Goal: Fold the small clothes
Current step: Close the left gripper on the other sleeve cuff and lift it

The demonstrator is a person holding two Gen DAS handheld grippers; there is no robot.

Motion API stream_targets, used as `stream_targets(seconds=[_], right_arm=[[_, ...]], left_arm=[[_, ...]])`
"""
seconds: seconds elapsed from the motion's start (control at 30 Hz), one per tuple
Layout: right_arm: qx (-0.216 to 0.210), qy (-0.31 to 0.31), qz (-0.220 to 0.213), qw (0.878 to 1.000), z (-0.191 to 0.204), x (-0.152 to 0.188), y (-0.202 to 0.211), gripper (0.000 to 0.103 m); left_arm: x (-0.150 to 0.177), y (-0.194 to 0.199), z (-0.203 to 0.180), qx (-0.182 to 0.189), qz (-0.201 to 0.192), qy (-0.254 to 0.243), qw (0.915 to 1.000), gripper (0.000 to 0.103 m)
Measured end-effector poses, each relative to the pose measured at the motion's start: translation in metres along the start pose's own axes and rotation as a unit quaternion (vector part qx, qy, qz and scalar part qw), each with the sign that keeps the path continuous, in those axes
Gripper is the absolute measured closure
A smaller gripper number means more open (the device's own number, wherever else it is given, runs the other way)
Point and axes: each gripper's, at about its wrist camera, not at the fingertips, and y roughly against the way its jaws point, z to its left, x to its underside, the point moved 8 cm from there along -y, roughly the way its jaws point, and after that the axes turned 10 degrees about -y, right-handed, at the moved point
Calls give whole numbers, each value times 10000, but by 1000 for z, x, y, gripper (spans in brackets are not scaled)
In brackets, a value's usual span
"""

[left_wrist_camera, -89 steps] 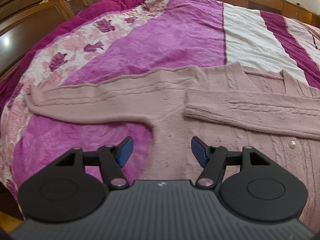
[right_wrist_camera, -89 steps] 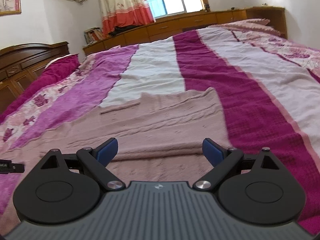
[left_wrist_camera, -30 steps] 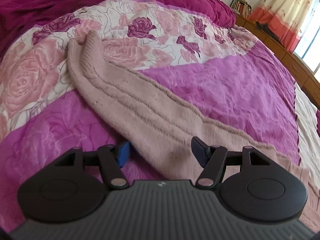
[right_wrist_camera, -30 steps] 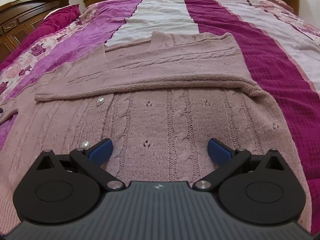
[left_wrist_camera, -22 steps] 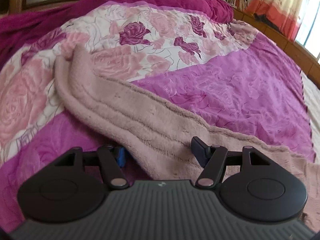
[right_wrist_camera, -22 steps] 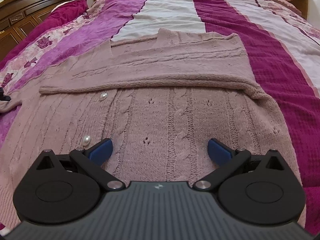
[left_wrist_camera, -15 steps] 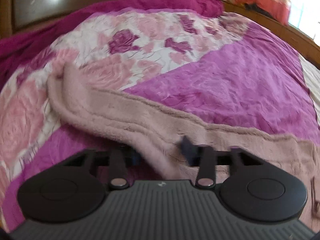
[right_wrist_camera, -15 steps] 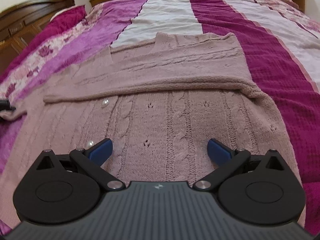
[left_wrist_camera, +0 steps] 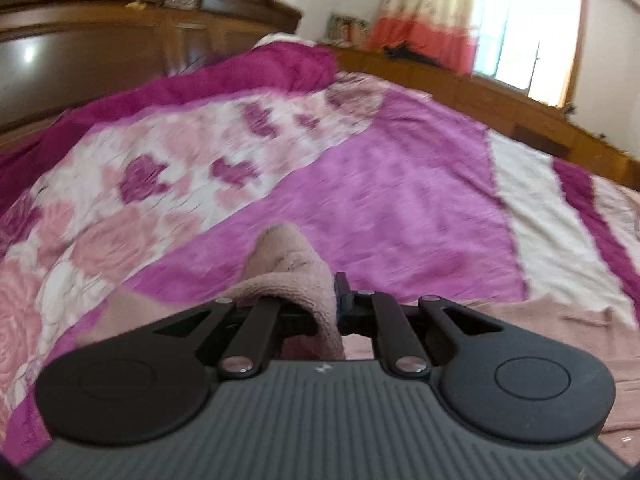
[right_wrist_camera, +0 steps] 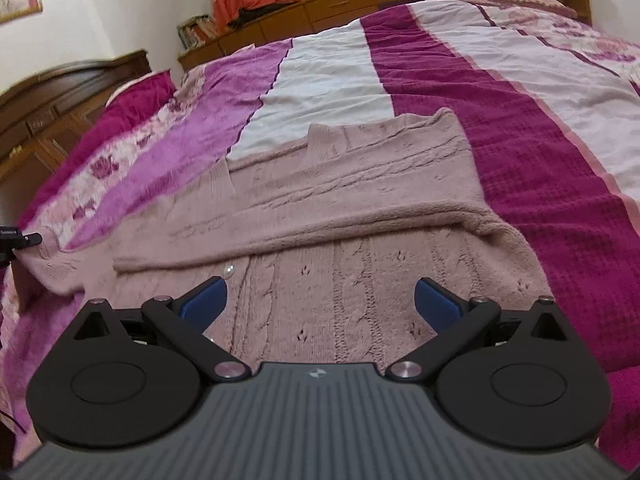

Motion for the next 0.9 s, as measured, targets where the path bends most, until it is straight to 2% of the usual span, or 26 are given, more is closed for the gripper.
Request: stream_targets(seconds=[0.23, 0.4, 0.63, 0.77, 0.9], right_arm=[[-22, -202, -23, 9998, -9, 0, 4, 0], [-63, -184, -48, 9998, -8, 1, 6, 0], [-89, -215, -59, 9997, -10, 3, 8, 0], [-73, -269, -58, 9996, -13, 4, 9, 0], [-91, -300, -47, 9995, -14, 4, 8, 0]], left_arm=[[-25, 26, -52, 480, -369, -1, 9982, 95], [-28, 37, -91, 907, -428, 21, 9950, 95], [-8, 38, -146, 1434, -176, -59, 9895, 95], [13, 35, -170, 1603, 51, -141, 9870, 95], [35, 30, -185, 1619, 246, -349, 9859, 95]])
